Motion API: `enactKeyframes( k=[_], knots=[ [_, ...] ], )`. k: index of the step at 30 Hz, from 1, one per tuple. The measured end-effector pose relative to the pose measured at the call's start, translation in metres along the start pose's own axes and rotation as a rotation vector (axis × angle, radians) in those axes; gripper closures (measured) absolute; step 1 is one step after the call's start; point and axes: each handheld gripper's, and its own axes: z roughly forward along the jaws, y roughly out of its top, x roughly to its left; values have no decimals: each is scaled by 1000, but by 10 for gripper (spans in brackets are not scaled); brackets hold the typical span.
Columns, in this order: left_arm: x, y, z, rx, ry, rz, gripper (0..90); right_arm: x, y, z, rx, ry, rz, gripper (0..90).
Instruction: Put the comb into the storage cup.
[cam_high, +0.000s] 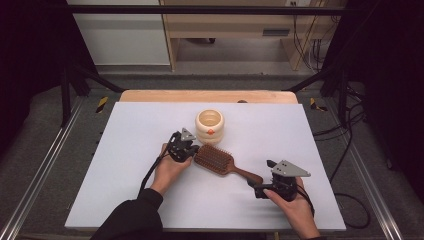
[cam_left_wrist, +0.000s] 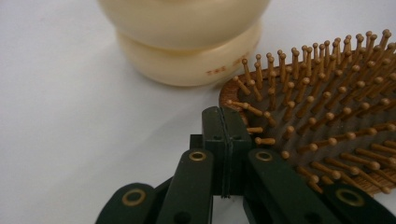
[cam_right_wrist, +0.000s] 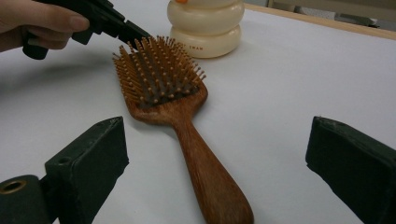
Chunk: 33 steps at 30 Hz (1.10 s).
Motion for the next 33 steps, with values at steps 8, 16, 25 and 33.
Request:
enactKeyframes(
  k=[8, 16, 25, 33],
  knots=[
    [-24, 9, 9, -3, -45, 33, 900, -1, 0, -3, 7, 0, 1, 58],
    [-43, 17, 17, -1, -83, 63, 900, -5, -1, -6, 8, -6, 15, 58],
    [-56, 21, 22, 3, -108, 85, 900, -7, -2, -7, 17, -8, 23, 58],
    [-61, 21, 23, -13, -104, 85, 900, -8, -2, -8, 21, -18, 26, 60]
  ],
)
